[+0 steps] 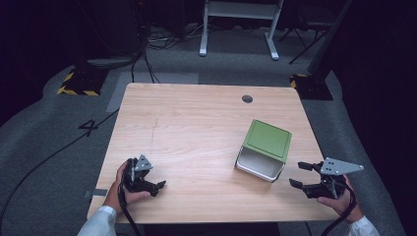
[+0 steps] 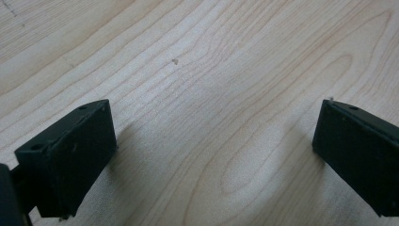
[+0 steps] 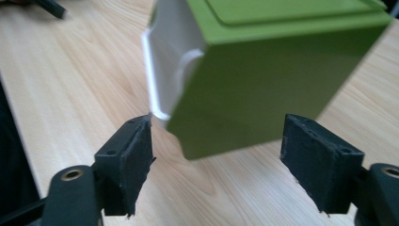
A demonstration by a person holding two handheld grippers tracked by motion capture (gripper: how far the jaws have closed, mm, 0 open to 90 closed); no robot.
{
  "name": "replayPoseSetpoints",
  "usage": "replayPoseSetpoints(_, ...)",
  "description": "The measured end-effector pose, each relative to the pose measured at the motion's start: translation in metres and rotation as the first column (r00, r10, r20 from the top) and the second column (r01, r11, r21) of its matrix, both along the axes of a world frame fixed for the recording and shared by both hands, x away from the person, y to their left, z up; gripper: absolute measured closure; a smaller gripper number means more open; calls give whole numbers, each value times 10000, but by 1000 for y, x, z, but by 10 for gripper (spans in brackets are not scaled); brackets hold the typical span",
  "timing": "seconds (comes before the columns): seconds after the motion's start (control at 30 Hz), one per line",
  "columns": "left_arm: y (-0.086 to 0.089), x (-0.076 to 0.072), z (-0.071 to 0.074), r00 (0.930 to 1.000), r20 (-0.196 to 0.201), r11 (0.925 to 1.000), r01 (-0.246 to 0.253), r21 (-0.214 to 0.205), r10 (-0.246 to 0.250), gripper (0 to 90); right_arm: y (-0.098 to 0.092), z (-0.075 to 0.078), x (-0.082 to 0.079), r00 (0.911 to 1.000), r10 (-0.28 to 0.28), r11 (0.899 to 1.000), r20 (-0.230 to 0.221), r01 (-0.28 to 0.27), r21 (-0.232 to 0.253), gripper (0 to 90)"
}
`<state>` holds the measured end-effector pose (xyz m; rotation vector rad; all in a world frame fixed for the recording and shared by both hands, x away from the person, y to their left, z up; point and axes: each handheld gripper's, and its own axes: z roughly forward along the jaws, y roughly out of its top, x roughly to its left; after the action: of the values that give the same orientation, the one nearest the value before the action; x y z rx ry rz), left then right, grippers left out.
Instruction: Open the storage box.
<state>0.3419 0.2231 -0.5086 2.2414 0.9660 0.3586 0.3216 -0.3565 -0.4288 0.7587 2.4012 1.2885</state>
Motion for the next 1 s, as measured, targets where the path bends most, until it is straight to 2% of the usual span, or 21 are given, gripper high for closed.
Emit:
replayPoseSetpoints(0.1,0,0,0,10000,1,10000,2,1,-2,3,9,6,-3,9996,233,9995,184,-228,-237,262)
replayPoseSetpoints(0.23,0,0,0,10000,2,10000,2,0,-2,3,18,11,-6,9982,577,9983,170,-576,-107,274)
replayPoseSetpoints(0.53,0,0,0,10000,-19,10000,-18,-32,18,3,38,13,-11,9918,1274,9915,103,-1271,-269,307)
replayPoseSetpoints(0.7,0,0,0,10000,5,10000,1,-1,-1,3,55,8,-11,9843,1755,9833,-198,-1763,-455,322)
replayPoseSetpoints(0.73,0,0,0,10000,4,10000,1,-1,-1,3,59,7,-11,9830,1821,9815,-235,-1831,-554,326)
replayPoseSetpoints(0.77,0,0,0,10000,3,10000,2,-1,-2,3,68,2,-9,9799,1974,9761,-304,-1993,-864,348)
replayPoseSetpoints(0.83,0,0,0,10000,2,10000,1,-1,-1,3,74,-2,-7,9797,1981,9739,-296,-2001,-1070,363)
replayPoseSetpoints(1.0,0,0,0,10000,0,10000,2,1,-2,3,79,-8,2,9816,1865,9745,-403,-1900,-1195,384)
